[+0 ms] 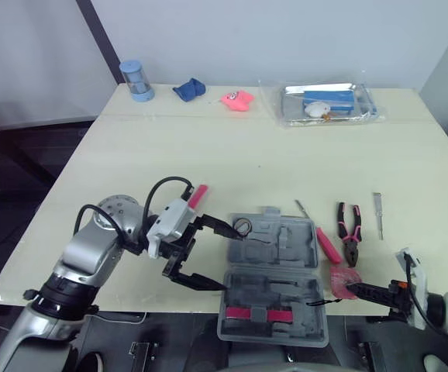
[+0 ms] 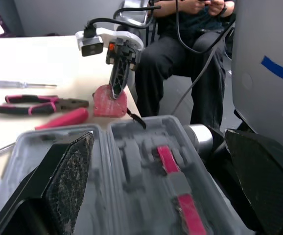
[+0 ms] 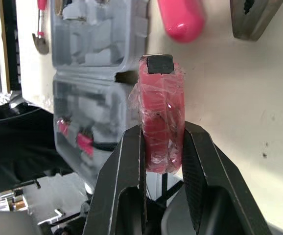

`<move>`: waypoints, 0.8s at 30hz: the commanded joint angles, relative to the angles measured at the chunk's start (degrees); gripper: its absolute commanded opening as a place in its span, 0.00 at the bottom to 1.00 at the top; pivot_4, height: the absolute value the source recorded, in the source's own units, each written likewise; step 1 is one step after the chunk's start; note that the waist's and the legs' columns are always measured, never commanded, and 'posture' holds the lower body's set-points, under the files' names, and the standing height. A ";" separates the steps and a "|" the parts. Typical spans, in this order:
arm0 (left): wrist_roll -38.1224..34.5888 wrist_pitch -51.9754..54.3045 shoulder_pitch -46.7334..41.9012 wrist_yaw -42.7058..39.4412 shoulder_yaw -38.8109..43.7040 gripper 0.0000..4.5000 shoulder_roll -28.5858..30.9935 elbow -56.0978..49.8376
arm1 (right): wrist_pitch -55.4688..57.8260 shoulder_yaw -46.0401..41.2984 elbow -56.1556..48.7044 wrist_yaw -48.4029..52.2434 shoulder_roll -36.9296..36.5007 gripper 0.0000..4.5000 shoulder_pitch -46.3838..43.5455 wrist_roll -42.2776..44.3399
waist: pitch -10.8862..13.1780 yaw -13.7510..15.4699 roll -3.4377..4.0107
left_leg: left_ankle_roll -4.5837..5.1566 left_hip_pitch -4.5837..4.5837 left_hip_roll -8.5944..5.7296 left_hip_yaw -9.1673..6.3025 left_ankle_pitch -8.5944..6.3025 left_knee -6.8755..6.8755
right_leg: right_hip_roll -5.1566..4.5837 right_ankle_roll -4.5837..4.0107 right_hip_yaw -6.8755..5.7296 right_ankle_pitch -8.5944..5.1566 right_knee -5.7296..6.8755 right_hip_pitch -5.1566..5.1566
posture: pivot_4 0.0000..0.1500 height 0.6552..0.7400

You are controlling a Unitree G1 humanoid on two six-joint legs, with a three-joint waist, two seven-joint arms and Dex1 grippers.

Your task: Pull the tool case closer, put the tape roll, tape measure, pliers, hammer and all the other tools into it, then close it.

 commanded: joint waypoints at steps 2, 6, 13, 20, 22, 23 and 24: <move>-1.99 -0.22 0.31 -2.51 2.16 1.00 0.83 -3.11 | 1.10 -0.12 0.29 0.60 2.18 0.10 -0.27 -2.57 | 0.00 0.10 0.00 | 0.00 0.00 0.00 0.00 0.00 0.00 | 0.00 0.00 0.00 0.00 -0.01 0.00 | 1.00 1.00; -2.19 0.10 0.31 -2.24 2.30 1.00 0.94 -3.65 | 1.85 -0.79 0.56 0.79 3.21 0.10 -0.41 -4.39 | 0.00 -0.12 0.00 | 0.00 0.04 0.01 0.00 0.00 0.00 | 0.02 0.00 0.01 0.00 0.01 0.01 | 1.00 1.00; -3.01 -0.48 1.68 -2.61 3.29 1.00 1.44 -3.84 | 2.02 -3.29 -0.68 3.72 2.09 0.67 1.55 -7.19 | 0.00 -0.02 0.00 | 0.00 0.01 0.02 0.01 0.00 0.00 | 0.02 0.00 0.01 0.00 -0.01 0.00 | 1.00 1.00; -4.30 -2.26 3.56 -2.71 3.79 1.00 3.41 -3.32 | -7.83 -5.61 -5.95 14.47 -2.81 0.98 8.24 -17.38 | 0.00 0.43 0.00 | 0.00 0.01 0.01 0.03 0.00 0.00 | 0.01 0.01 0.01 0.00 -0.03 0.01 | 1.00 1.00; -4.63 -2.43 3.87 -2.71 4.05 1.00 3.70 -3.25 | -14.52 -5.27 -7.29 18.41 -4.51 0.98 10.86 -23.57 | 0.00 0.42 0.01 | 0.00 0.01 0.01 0.03 0.00 0.00 | 0.01 0.02 0.01 0.00 -0.03 0.01 | 1.00 1.00; -4.78 -2.48 3.97 -2.71 4.18 1.00 3.78 -3.21 | -18.11 -5.06 -7.65 20.47 -5.16 0.98 12.04 -26.66 | 0.00 0.38 0.00 | 0.00 0.02 0.01 0.05 0.00 0.00 | 0.00 0.03 0.02 -0.01 -0.03 0.01 | 1.00 1.00; -4.89 -2.50 4.06 -2.71 4.34 1.00 3.79 -3.15 | -23.11 -5.02 -7.87 22.49 -5.14 0.98 12.96 -30.11 | 0.01 0.33 0.00 | 0.00 0.03 0.01 0.05 0.00 0.00 | 0.01 0.03 0.02 -0.01 -0.03 0.01 | 1.00 1.00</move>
